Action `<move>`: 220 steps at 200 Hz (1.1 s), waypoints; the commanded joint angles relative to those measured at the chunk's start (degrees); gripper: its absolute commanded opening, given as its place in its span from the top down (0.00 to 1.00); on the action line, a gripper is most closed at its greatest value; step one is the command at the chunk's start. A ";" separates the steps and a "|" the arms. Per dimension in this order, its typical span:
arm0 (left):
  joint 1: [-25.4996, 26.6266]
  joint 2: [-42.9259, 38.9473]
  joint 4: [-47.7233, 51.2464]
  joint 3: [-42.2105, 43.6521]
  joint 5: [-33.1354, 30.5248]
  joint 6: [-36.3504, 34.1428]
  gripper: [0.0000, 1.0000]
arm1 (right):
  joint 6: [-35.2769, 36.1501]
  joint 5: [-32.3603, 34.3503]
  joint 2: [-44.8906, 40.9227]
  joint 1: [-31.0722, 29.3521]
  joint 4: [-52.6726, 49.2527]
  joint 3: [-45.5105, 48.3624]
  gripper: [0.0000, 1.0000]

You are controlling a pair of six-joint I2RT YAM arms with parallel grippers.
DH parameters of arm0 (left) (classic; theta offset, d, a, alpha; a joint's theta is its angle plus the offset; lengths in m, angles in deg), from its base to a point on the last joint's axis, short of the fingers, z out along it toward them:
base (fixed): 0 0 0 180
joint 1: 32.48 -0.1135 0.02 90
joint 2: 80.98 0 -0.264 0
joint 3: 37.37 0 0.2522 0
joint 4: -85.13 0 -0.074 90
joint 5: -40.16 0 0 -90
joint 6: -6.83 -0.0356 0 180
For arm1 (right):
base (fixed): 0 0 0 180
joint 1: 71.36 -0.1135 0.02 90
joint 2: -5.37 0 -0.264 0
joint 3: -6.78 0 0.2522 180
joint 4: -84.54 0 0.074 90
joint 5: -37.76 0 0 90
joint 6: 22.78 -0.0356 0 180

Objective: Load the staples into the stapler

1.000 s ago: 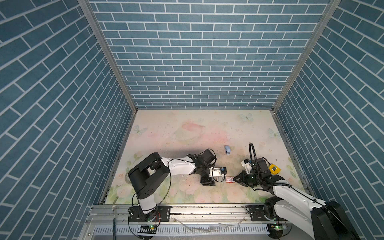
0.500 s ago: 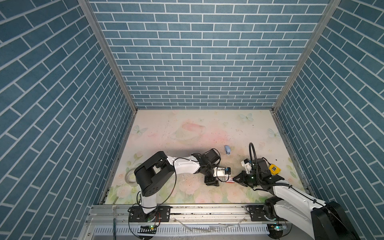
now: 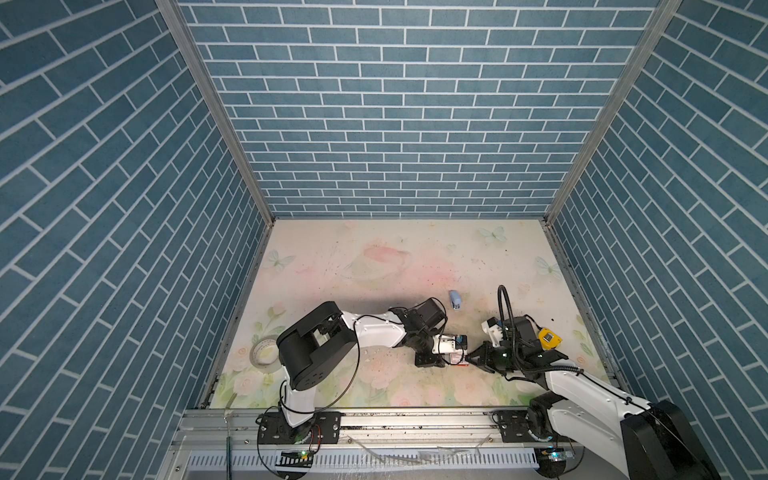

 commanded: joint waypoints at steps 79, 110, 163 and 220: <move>0.49 1.83 4.94 1.21 -1.98 -1.61 0.71 | 1.62 3.31 -2.06 0.18 -4.06 -0.93 1.00; 0.47 1.65 5.46 1.39 -2.39 -2.05 0.71 | 1.45 4.92 -2.80 0.17 -6.39 -1.42 0.99; 0.49 1.57 6.20 1.38 -3.12 -2.60 0.71 | 2.29 7.71 -7.70 0.20 -14.82 -3.26 0.99; 0.48 0.97 6.53 1.08 -3.45 -2.32 0.64 | 2.31 9.93 -8.36 0.20 -16.05 -3.57 0.86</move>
